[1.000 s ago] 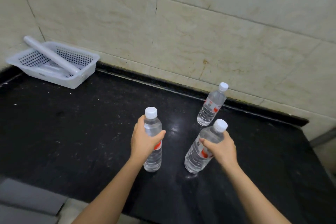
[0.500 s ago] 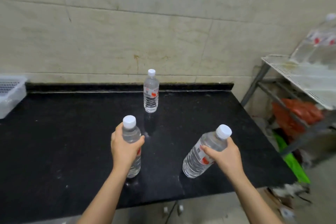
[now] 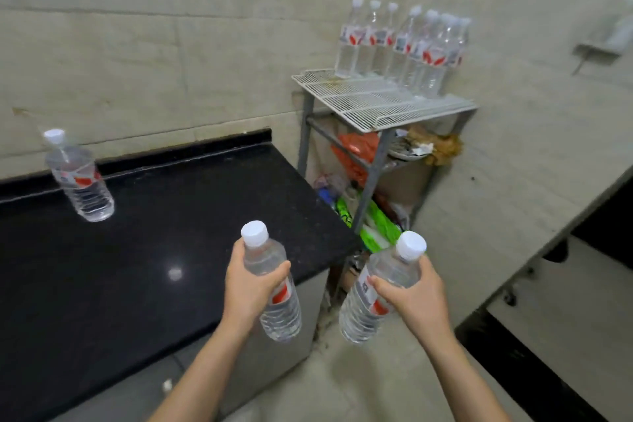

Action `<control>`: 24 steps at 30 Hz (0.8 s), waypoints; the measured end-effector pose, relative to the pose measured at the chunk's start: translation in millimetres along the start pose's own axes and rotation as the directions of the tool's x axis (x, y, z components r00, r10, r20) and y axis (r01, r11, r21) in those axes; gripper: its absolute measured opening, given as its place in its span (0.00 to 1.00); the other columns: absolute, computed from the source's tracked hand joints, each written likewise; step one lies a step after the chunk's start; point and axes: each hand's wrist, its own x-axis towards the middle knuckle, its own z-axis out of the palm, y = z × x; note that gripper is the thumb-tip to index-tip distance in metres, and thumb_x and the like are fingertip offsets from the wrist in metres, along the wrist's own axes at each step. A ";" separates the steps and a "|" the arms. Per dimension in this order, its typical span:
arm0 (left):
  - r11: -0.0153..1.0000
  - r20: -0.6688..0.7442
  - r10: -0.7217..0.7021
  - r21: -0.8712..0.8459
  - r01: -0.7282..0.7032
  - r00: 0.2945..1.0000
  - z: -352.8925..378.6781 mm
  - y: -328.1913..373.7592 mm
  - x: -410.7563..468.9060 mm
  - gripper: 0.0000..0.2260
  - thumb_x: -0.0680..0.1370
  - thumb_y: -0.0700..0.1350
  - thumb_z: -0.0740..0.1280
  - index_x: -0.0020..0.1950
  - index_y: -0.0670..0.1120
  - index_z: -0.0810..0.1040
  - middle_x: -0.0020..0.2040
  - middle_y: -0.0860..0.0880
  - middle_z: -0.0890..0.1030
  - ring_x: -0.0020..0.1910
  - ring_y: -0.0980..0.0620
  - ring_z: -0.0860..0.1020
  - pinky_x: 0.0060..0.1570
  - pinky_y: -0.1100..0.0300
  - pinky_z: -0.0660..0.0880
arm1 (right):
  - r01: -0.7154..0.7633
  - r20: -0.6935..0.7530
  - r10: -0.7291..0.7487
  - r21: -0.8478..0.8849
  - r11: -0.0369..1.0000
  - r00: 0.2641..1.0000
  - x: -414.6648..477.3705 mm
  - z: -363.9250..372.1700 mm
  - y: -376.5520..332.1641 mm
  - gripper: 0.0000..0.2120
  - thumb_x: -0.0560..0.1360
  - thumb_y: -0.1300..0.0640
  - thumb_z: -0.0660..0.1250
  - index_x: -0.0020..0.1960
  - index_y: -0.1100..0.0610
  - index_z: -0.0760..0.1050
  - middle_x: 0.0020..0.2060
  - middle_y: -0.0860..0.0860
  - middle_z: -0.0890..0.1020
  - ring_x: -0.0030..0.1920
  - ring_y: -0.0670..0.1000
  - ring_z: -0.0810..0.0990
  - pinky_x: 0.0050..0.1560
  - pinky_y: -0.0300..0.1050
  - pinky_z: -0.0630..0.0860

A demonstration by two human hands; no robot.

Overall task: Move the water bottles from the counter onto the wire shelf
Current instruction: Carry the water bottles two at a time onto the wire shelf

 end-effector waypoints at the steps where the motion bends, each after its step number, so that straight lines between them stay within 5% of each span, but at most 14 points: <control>1: 1.000 0.033 0.015 -0.003 -0.015 0.999 14.1 3.7 -1.9 0.19 0.67 0.35 0.74 0.53 0.47 0.71 0.45 0.51 0.78 0.44 0.52 0.77 0.47 0.58 0.73 | 0.000 -0.030 0.000 0.014 1.000 1.000 0.2 -14.9 2.8 0.23 0.52 0.48 0.75 0.45 0.46 0.73 0.44 0.51 0.82 0.47 0.55 0.81 0.51 0.53 0.77; 6: 0.995 0.164 0.096 -0.017 -0.095 0.982 72.1 19.8 -4.1 0.19 0.67 0.34 0.74 0.53 0.45 0.71 0.46 0.49 0.78 0.44 0.52 0.77 0.48 0.57 0.72 | 0.002 -0.109 0.003 0.050 0.999 0.994 15.0 -75.4 10.5 0.21 0.61 0.63 0.77 0.51 0.53 0.73 0.44 0.51 0.82 0.45 0.52 0.80 0.47 0.44 0.73; 15: 0.967 0.183 0.164 -0.222 -0.122 0.969 175.6 48.2 45.4 0.23 0.62 0.40 0.75 0.54 0.48 0.73 0.52 0.45 0.79 0.51 0.47 0.78 0.54 0.50 0.75 | 0.051 -0.064 -0.052 -0.015 0.999 0.997 108.0 -138.1 10.7 0.23 0.60 0.59 0.78 0.51 0.49 0.73 0.45 0.45 0.82 0.47 0.46 0.81 0.49 0.44 0.76; 20: 0.942 0.156 0.151 -0.322 -0.094 0.976 258.5 63.7 96.9 0.23 0.61 0.41 0.74 0.53 0.51 0.73 0.53 0.44 0.79 0.53 0.45 0.78 0.58 0.44 0.74 | 0.008 -0.062 -0.012 -0.067 0.998 0.998 190.1 -160.6 20.5 0.25 0.53 0.49 0.77 0.47 0.45 0.73 0.45 0.46 0.83 0.48 0.48 0.82 0.54 0.54 0.78; 24: 0.937 0.177 0.146 -0.340 -0.079 0.973 314.4 75.4 136.8 0.25 0.63 0.39 0.75 0.55 0.54 0.72 0.55 0.47 0.79 0.56 0.46 0.78 0.60 0.44 0.73 | -0.007 -0.096 -0.004 -0.113 0.994 0.995 250.7 -182.2 27.1 0.27 0.59 0.55 0.78 0.55 0.50 0.73 0.47 0.45 0.82 0.49 0.48 0.81 0.54 0.54 0.78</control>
